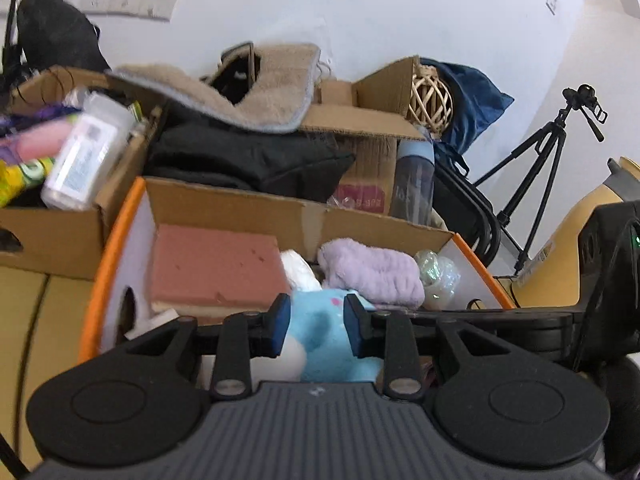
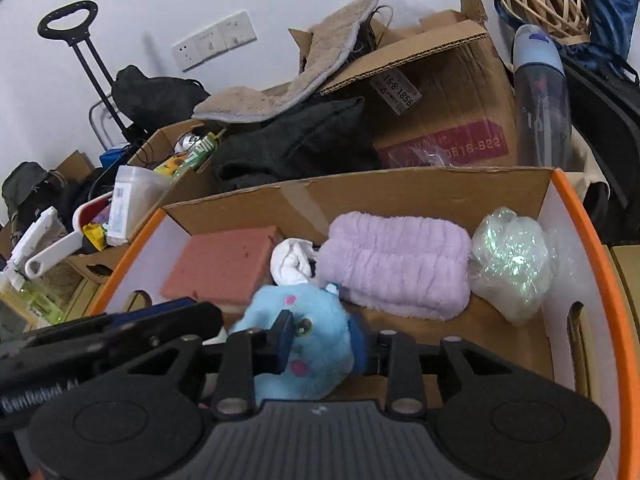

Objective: Organize soft objects
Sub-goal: 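Carry the blue plush into the cardboard box and open both grippers, then withdraw both grippers back over the table toward the purple sachet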

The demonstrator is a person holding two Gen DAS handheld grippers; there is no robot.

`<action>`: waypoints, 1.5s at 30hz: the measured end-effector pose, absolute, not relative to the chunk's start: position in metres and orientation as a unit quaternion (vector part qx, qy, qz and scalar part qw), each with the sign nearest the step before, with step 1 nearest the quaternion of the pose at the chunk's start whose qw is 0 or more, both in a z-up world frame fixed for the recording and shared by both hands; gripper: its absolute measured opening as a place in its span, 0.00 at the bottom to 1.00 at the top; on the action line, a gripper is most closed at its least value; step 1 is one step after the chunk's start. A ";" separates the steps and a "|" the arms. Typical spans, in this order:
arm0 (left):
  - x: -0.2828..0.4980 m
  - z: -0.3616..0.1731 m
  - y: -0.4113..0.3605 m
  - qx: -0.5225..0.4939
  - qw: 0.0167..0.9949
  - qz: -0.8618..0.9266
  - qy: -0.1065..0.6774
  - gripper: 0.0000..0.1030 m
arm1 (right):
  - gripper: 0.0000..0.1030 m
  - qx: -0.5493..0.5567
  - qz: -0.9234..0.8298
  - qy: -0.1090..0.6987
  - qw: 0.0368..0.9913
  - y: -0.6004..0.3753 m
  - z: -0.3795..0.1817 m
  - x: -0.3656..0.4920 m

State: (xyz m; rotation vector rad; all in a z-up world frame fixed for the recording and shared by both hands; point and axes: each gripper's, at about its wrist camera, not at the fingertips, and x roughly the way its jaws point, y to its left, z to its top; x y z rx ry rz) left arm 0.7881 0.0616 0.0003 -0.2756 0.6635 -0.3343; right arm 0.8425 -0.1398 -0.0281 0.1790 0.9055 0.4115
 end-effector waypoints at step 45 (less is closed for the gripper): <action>0.384 0.040 0.025 -0.071 0.958 -0.174 0.216 0.78 | 0.83 0.062 0.156 0.235 0.957 -0.281 0.022 0.396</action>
